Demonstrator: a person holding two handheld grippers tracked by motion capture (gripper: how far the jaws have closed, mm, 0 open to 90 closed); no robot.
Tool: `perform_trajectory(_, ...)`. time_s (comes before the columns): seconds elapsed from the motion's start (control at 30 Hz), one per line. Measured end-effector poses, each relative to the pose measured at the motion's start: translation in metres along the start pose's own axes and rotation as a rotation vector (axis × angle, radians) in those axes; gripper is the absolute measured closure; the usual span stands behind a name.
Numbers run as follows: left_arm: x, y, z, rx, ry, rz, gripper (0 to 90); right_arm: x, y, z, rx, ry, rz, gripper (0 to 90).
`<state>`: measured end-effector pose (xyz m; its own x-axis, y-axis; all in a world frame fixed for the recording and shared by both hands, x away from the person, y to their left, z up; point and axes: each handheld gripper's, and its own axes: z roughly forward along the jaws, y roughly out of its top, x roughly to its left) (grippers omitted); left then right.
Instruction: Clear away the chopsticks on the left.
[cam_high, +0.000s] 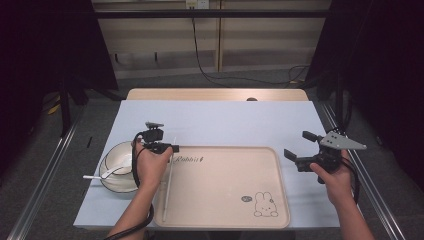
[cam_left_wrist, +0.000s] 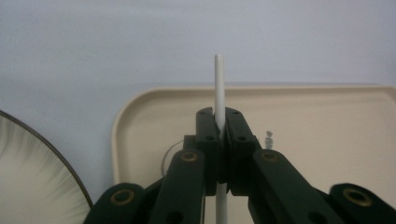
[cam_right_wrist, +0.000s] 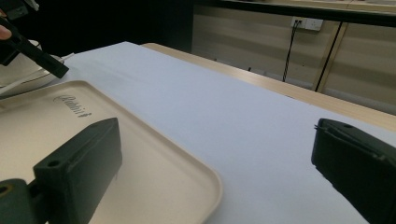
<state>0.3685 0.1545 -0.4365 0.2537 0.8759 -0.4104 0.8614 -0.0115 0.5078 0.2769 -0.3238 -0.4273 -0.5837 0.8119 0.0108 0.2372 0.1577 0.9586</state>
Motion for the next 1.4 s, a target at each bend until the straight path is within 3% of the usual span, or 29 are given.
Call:
perform_trajectory(0.07,0.002,-0.001,0.005,0.003,0.016,-0.026,86.4,0.0,0.0,0.0,0.004,-0.004,-0.002,1.2)
perform_trajectory(0.27,0.008,-0.006,0.014,0.035,0.05,-0.047,86.1,0.0,0.0,0.0,-0.003,-0.003,-0.005,1.1)
perform_trajectory(0.53,0.008,-0.008,0.017,0.053,0.081,-0.037,85.3,0.001,0.0,-0.001,-0.003,-0.009,0.003,1.2)
perform_trajectory(0.57,0.008,-0.008,0.017,0.059,0.1,-0.02,85.2,0.001,0.0,-0.001,-0.002,-0.011,0.004,1.2)
perform_trajectory(0.63,0.008,-0.01,0.018,0.07,0.089,-0.04,85.0,0.001,0.0,0.0,-0.008,-0.007,0.0,1.2)
perform_trajectory(0.97,0.01,-0.01,0.018,0.071,0.126,-0.012,80.6,0.001,0.001,0.0,-0.011,-0.003,-0.003,1.2)
perform_trajectory(1.23,0.012,-0.009,0.017,0.063,0.125,-0.013,78.0,0.0,0.001,-0.001,-0.011,0.002,-0.006,1.2)
perform_trajectory(1.4,0.011,-0.006,0.015,0.049,0.127,0.039,74.3,0.0,0.001,-0.002,-0.014,-0.004,0.001,1.2)
